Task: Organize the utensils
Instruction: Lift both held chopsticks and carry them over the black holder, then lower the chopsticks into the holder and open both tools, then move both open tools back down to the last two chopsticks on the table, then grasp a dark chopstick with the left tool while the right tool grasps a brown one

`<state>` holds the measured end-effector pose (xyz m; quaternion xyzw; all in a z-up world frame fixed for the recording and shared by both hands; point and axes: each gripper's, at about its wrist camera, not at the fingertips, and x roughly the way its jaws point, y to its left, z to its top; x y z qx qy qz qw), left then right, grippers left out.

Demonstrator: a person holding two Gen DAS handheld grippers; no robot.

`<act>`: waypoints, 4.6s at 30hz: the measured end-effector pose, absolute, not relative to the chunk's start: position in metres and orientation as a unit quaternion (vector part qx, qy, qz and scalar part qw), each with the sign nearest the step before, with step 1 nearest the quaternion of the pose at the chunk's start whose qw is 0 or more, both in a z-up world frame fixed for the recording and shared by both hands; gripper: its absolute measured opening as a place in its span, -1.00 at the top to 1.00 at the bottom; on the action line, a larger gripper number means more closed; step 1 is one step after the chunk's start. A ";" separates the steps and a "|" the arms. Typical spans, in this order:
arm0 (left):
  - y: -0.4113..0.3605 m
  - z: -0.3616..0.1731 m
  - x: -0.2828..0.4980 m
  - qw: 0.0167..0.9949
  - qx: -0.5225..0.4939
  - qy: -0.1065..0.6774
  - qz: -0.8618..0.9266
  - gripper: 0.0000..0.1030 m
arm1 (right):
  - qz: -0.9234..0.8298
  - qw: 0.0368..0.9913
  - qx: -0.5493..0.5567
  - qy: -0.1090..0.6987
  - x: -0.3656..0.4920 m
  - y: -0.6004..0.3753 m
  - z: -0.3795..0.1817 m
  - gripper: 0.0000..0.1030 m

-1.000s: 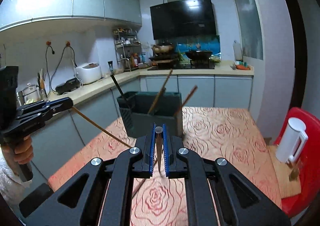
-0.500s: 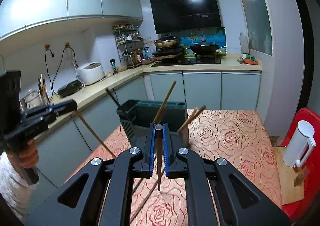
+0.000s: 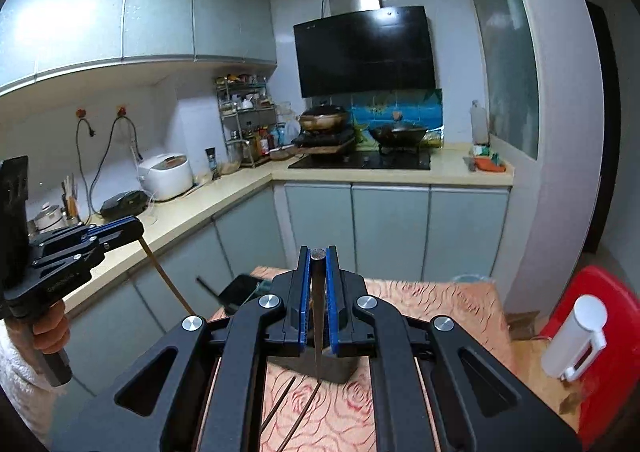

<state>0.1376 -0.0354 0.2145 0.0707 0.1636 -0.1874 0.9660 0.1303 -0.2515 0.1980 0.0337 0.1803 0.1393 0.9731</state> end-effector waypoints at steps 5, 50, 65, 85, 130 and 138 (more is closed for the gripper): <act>-0.046 0.233 0.159 0.970 0.071 0.154 -0.175 0.88 | 0.124 0.977 0.037 0.172 0.150 -0.255 0.212 0.84; -0.014 0.166 0.199 0.973 0.024 0.187 -0.136 -0.28 | 0.120 0.967 0.031 0.222 0.190 -0.238 0.154 0.33; 0.013 0.050 0.135 0.957 0.022 0.254 -0.137 -0.35 | 0.111 0.969 0.007 0.220 0.109 -0.247 0.084 0.26; -0.017 -0.069 0.052 0.920 0.072 0.340 -0.180 -0.35 | 0.093 0.944 0.016 0.315 0.058 -0.237 -0.044 0.26; -0.033 -0.104 0.038 0.903 0.091 0.368 -0.201 0.27 | 0.134 0.921 -0.052 0.361 0.016 -0.170 -0.098 0.41; -0.036 -0.106 0.037 0.910 0.089 0.355 -0.197 0.61 | 0.140 0.928 -0.053 0.340 0.017 -0.163 -0.101 0.59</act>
